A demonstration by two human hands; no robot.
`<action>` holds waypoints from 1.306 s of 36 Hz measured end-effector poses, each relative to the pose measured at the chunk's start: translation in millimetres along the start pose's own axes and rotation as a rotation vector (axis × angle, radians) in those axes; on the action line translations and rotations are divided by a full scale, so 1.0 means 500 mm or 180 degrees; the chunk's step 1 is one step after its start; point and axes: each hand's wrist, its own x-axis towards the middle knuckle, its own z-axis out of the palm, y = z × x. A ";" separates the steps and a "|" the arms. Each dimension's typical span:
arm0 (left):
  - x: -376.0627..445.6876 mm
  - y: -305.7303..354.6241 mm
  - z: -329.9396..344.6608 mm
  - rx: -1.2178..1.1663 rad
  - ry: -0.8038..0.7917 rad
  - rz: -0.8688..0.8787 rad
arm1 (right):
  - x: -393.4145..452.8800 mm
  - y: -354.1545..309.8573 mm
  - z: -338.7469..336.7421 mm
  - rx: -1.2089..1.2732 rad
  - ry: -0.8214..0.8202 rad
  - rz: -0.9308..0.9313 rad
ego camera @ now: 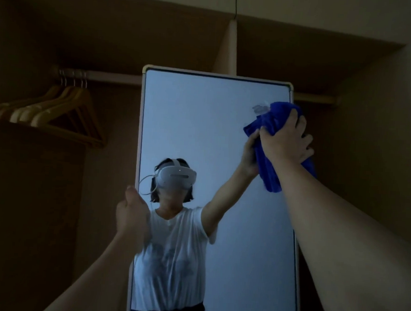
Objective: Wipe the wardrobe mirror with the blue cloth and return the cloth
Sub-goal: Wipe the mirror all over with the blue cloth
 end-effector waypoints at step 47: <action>0.034 -0.030 0.006 0.0076 0.0061 -0.0334 | -0.116 0.227 -0.002 0.2494 -0.0951 0.1599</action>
